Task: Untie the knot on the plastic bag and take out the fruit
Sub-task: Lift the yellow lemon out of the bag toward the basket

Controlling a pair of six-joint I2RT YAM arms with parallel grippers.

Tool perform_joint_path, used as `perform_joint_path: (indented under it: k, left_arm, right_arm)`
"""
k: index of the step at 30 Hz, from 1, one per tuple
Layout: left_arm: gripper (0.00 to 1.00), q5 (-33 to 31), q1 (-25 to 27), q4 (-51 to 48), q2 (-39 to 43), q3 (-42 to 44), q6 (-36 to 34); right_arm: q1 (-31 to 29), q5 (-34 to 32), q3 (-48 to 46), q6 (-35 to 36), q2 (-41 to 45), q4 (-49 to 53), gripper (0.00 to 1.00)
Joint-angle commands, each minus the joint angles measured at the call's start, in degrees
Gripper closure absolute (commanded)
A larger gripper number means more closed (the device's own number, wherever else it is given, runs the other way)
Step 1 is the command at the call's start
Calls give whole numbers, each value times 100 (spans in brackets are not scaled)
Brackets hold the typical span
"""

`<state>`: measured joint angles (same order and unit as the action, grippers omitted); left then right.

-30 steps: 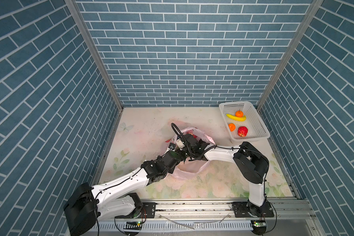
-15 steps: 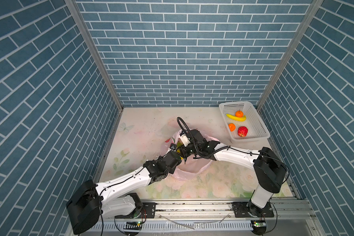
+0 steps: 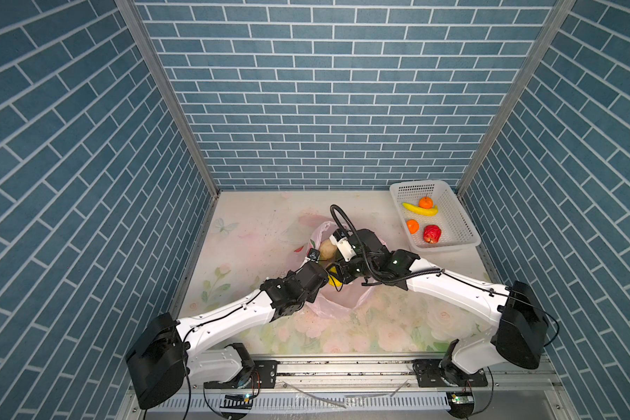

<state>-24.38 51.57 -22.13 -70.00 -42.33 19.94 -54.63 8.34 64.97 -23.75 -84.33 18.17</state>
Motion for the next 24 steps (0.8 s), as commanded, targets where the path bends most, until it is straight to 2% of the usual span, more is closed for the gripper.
perform_joint_path:
  k: [1, 5, 9, 17, 21, 24]
  left_arm:
    - [100, -84, -10, -186, -95, -184, -39]
    - [100, -67, -7, -196, -129, -232, -71]
    - [100, -67, -7, -204, -113, -232, -77]
    - [100, -20, -7, -152, -132, -205, -87]
    - [100, -16, -7, -138, -112, -199, -87]
    - [100, -23, -7, -168, -47, -166, -65]
  right_arm:
    - [23, -60, 422, 81, 417, 686, 71]
    - [154, -32, 906, 196, 742, 1231, 71]
    - [606, 152, 1460, 248, 968, 1569, 71]
    - [2058, 660, 2502, 387, 998, 1555, 71]
    - [2924, 750, 2401, 511, 887, 1418, 71]
    - [3665, 863, 1979, 494, 802, 1007, 71]
